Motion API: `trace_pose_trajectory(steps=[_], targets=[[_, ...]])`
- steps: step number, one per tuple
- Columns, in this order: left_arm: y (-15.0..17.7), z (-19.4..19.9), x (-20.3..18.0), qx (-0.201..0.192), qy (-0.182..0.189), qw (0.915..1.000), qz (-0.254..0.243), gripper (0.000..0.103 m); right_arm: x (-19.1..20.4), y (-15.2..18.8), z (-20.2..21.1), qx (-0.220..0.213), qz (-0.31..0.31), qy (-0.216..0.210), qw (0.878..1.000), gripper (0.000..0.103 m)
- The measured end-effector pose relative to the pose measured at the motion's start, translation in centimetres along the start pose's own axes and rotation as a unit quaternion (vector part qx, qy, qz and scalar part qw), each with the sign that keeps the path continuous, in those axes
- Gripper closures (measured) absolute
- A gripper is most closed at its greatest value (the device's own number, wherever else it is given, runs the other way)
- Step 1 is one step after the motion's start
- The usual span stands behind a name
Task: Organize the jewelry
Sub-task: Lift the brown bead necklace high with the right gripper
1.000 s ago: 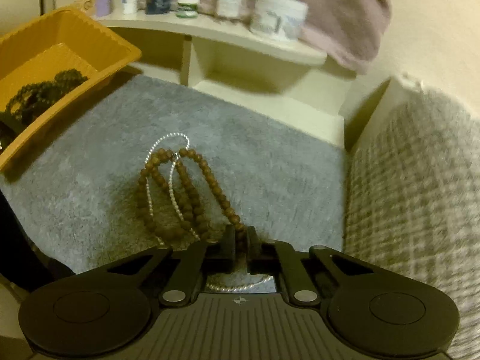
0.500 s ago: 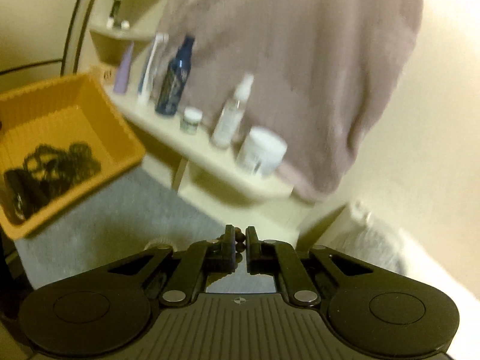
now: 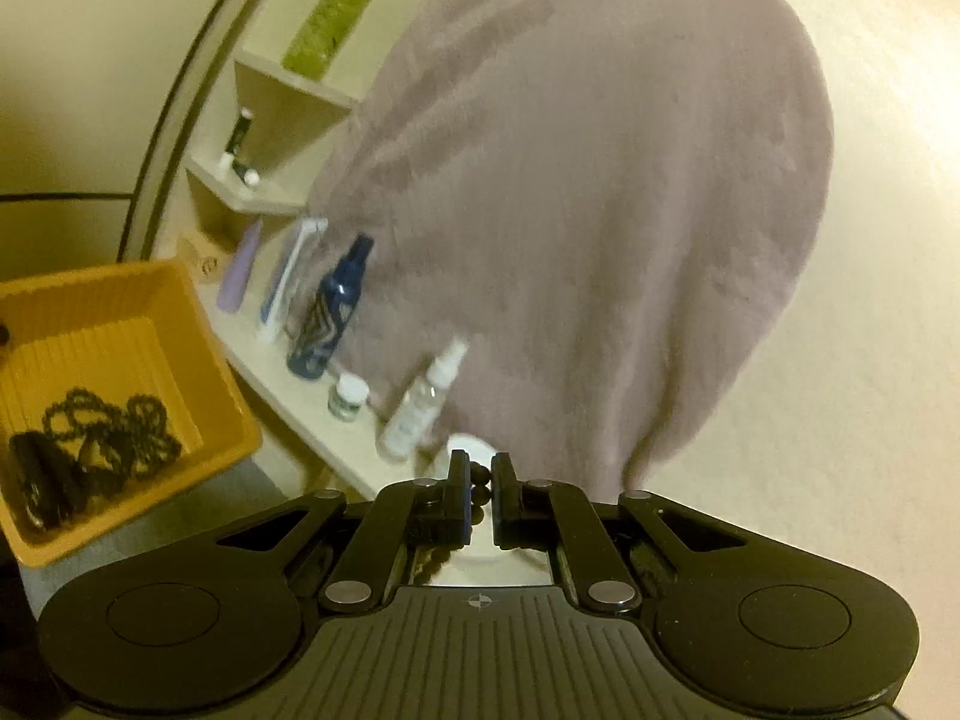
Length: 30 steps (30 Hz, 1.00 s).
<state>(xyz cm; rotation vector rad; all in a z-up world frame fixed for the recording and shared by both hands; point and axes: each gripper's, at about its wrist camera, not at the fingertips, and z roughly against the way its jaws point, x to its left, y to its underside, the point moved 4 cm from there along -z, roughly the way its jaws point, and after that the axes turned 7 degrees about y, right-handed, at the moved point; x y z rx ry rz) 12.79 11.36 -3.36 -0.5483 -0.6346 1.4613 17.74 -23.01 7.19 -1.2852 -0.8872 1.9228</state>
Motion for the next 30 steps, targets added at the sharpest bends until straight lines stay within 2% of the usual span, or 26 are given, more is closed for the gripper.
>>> trace_pose_trajectory(steps=[3, 9, 17, 23, 30], targets=[[0.0, 0.1, 0.0, 0.0, 0.0, 1.0, 0.0, 0.1, 0.0, -1.7, 0.1, -0.016, -0.004, -0.018, 1.0, 0.097], [0.0, 0.1, 0.0, 0.0, 0.0, 1.0, 0.0, 0.1, 1.0, -6.6, 0.0, -0.054, -0.019, -0.082, 0.995, 0.097], [-0.1, 0.0, 0.0, 0.001, 0.001, 1.0, 0.001, 0.1, 5.7, -12.1, -0.6, -0.092, -0.014, -0.173, 0.98, 0.097], [-0.1, 0.0, 0.1, 0.0, 0.003, 1.0, 0.003, 0.1, 10.1, -13.1, -2.4, -0.082, -0.01, -0.226, 0.971, 0.097], [0.0, 0.0, 0.1, 0.0, 0.002, 1.0, 0.004, 0.1, 14.0, -12.2, -5.0, -0.037, -0.014, -0.278, 0.96, 0.097]])
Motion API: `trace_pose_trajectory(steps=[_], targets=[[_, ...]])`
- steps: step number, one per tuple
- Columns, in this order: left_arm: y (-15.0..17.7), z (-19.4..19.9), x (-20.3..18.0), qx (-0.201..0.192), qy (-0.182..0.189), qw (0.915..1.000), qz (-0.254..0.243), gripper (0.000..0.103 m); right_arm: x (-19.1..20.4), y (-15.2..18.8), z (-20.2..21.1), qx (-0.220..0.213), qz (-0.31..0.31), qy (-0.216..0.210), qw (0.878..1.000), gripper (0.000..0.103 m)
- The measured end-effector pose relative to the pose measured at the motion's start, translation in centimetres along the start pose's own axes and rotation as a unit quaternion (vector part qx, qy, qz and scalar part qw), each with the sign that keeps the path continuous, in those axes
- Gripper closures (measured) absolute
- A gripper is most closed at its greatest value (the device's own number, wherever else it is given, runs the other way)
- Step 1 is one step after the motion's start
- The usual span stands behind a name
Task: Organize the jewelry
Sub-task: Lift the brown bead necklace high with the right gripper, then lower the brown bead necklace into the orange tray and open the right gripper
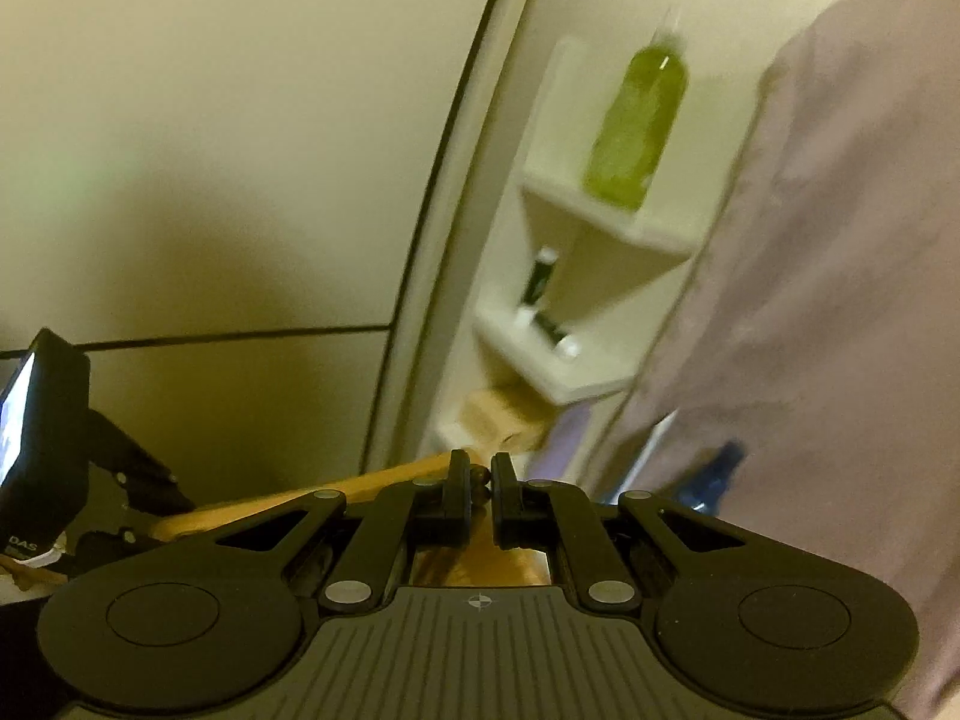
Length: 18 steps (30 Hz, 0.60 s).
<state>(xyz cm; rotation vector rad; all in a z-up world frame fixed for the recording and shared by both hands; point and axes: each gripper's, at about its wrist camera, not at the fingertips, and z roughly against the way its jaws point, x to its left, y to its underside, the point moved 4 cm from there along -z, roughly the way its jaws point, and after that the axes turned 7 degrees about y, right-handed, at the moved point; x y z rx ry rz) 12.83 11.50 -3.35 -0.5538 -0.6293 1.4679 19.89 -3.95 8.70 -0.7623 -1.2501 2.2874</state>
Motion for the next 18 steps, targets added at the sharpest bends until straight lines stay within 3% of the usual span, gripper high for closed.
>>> trace_pose_trajectory(steps=[7, 18], targets=[[0.1, 0.0, 0.0, 0.0, -0.001, 1.0, 0.001, 0.1, 0.6, 1.4, -3.4, 0.049, -0.027, -0.043, 0.998, 0.097], [0.0, 0.1, 0.0, 0.0, -0.001, 1.0, 0.0, 0.1, 0.6, 3.7, -5.5, 0.094, -0.074, -0.099, 0.988, 0.097]])
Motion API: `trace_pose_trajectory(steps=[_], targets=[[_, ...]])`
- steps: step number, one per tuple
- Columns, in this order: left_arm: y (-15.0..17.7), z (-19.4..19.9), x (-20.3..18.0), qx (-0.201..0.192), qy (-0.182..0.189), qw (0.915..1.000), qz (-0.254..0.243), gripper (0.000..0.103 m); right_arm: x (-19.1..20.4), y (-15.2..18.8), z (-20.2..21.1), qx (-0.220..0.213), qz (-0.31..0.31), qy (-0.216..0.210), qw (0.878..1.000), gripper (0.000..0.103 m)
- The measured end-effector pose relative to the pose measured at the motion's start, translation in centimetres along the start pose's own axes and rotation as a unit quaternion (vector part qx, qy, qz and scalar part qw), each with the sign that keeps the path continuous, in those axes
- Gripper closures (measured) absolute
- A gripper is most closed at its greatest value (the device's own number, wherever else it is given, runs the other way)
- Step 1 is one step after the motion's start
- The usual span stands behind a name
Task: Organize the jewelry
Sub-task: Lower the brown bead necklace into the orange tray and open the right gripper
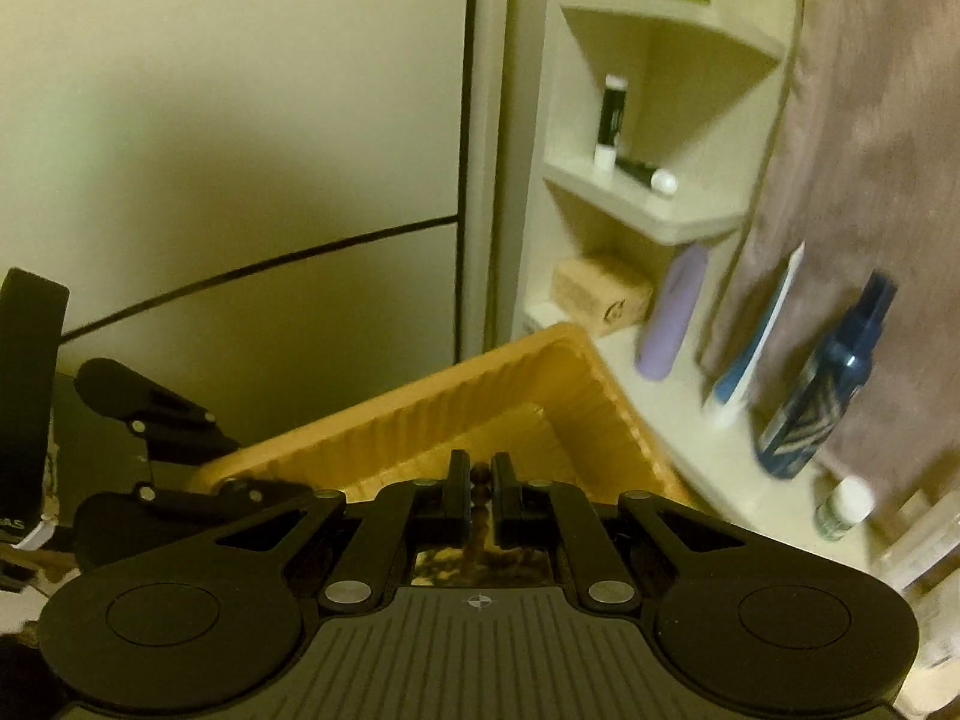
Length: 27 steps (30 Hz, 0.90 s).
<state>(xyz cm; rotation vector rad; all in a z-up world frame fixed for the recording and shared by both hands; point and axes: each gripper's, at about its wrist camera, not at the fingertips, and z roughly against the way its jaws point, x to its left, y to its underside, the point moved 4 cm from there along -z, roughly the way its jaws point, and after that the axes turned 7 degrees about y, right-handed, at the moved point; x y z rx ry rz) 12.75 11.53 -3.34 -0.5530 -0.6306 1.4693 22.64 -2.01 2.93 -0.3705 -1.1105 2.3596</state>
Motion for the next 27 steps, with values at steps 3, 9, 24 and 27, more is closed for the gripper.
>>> trace_pose_trajectory(steps=[3, 9, 24, 27], targets=[[0.0, 0.0, 0.0, 0.0, 0.0, 1.0, 0.0, 0.1, -0.1, 0.0, -0.4, 0.009, -0.008, -0.007, 1.0, 0.097], [0.0, 0.0, 0.1, 0.0, 0.0, 1.0, 0.001, 0.1, -0.3, 0.3, -0.6, 0.011, -0.026, -0.014, 1.0, 0.096], [0.2, -0.2, 0.0, 0.0, 0.0, 1.0, 0.004, 0.1, -5.4, 7.4, 5.2, -0.022, -0.149, 0.077, 0.986, 0.059], [0.1, -0.1, 0.1, 0.0, 0.001, 1.0, 0.003, 0.1, -6.5, 10.3, 5.9, -0.011, -0.175, 0.107, 0.979, 0.059]])
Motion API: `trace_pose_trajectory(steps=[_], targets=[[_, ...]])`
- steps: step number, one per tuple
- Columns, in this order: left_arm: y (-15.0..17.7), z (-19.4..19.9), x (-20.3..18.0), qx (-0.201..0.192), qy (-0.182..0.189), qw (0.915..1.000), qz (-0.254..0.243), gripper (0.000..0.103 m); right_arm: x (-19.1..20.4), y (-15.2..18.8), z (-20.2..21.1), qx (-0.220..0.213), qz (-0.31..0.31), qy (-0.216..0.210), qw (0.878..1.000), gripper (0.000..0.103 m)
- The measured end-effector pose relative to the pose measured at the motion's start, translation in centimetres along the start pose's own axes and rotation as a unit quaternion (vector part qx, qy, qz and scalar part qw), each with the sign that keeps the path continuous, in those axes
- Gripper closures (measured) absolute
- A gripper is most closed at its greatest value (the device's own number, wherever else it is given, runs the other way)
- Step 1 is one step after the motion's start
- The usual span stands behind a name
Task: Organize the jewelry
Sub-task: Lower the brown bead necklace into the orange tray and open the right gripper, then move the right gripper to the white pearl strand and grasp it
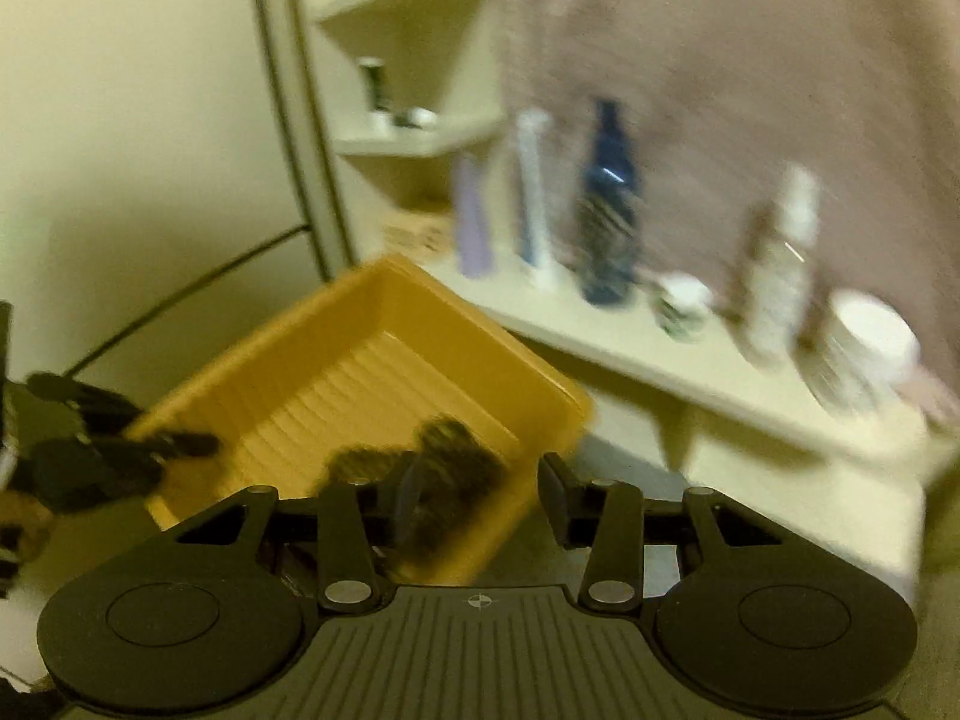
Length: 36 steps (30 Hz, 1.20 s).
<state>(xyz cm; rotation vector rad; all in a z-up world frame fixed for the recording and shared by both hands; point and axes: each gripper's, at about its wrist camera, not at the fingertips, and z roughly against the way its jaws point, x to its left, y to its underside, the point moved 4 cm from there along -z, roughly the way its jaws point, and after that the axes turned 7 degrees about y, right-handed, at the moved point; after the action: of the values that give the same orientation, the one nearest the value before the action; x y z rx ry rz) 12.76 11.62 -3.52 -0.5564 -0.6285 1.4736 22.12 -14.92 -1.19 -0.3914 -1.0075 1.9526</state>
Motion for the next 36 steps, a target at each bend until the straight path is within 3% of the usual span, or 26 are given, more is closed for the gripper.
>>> trace_pose_trajectory(steps=[9, 18, 26, 33, 36], targets=[[0.0, 0.0, 0.0, 0.0, 0.0, 1.0, 0.0, 0.1, -4.9, 6.7, 1.8, 0.021, -0.057, 0.101, 0.993, 0.059], [0.0, 0.0, 0.0, 0.0, 0.001, 1.0, 0.0, 0.1, -7.9, 13.4, 3.2, 0.063, -0.123, 0.161, 0.977, 0.059], [-0.1, 0.1, 0.0, 0.001, 0.0, 1.0, 0.0, 0.1, -9.5, 15.5, 4.6, 0.063, -0.132, 0.202, 0.968, 0.059], [-0.1, 0.1, 0.1, 0.002, -0.001, 1.0, -0.001, 0.1, -11.5, 16.1, 4.4, 0.055, -0.178, 0.23, 0.955, 0.06], [0.0, 0.0, 0.2, 0.002, -0.001, 1.0, -0.001, 0.1, -12.3, 16.1, 4.0, 0.054, -0.198, 0.235, 0.95, 0.069]])
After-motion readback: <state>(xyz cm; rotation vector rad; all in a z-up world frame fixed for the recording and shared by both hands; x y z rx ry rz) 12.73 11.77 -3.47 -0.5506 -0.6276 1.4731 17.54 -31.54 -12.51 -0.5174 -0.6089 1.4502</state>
